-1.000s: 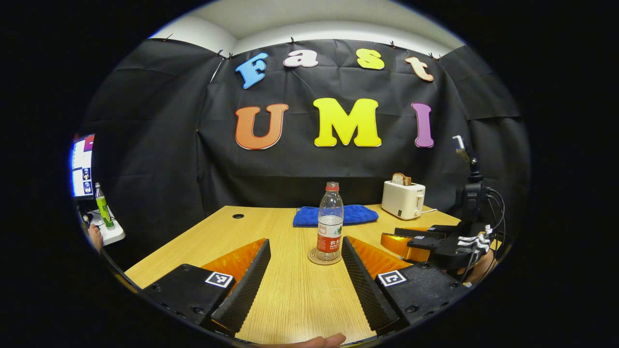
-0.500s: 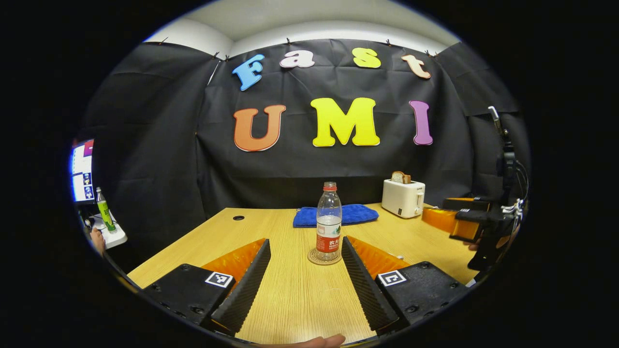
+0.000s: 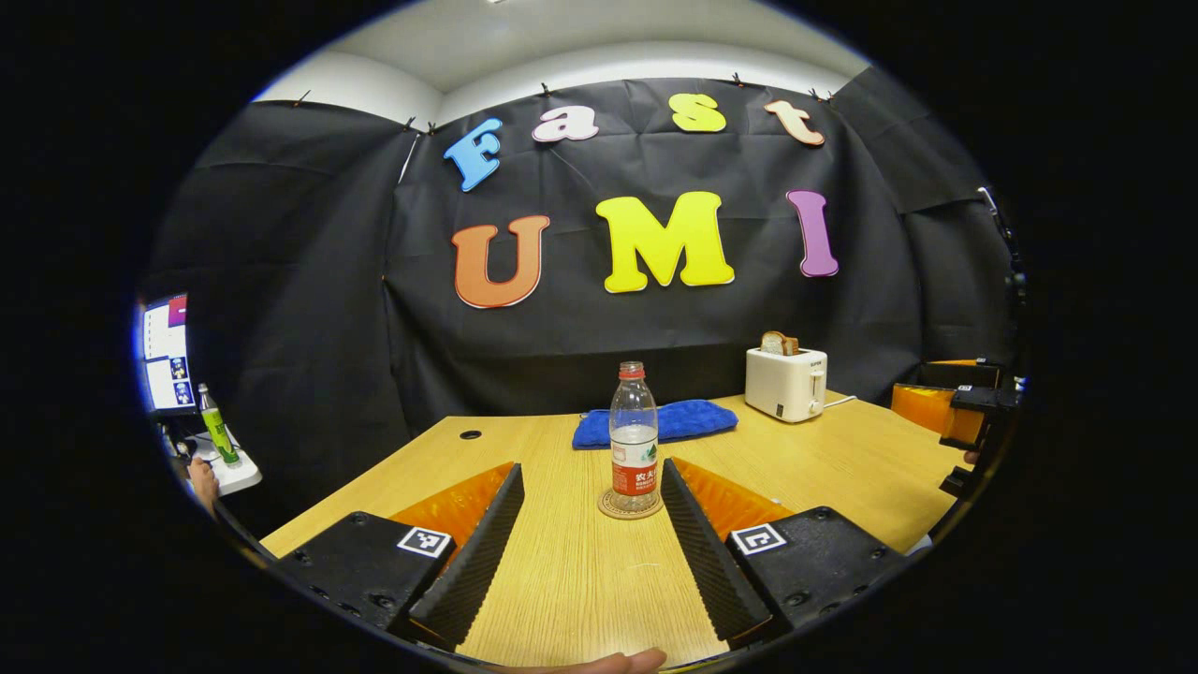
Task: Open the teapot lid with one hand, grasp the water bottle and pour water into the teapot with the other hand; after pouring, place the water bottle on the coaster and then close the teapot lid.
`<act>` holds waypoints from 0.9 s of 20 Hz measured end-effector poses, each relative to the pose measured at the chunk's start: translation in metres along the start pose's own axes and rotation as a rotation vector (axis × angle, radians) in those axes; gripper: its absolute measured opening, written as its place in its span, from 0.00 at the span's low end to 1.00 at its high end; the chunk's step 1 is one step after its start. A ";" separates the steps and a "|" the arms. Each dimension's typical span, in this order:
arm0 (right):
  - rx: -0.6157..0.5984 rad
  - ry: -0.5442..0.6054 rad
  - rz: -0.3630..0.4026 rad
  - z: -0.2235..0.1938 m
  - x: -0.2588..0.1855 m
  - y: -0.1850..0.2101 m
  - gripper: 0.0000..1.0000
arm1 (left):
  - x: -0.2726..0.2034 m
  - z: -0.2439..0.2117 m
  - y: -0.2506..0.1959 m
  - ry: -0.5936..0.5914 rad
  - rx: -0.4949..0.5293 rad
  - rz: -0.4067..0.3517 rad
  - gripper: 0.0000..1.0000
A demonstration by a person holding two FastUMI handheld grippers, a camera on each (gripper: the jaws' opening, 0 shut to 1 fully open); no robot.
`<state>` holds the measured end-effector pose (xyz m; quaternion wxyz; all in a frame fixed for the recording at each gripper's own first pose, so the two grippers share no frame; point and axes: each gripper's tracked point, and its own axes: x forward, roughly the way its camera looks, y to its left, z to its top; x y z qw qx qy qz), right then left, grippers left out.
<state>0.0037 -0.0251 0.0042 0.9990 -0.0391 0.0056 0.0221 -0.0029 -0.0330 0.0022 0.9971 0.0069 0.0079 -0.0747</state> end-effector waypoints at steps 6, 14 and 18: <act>-0.016 -0.012 0.007 -0.001 -0.001 -0.002 0.97 | 0.007 -0.010 -0.015 0.026 0.040 -0.015 0.93; -0.012 -0.018 0.003 0.000 -0.003 -0.005 0.95 | 0.010 -0.005 -0.013 -0.003 0.059 -0.009 0.93; 0.001 -0.005 0.007 -0.004 0.000 -0.006 0.95 | 0.014 -0.007 -0.014 0.003 0.052 -0.015 0.93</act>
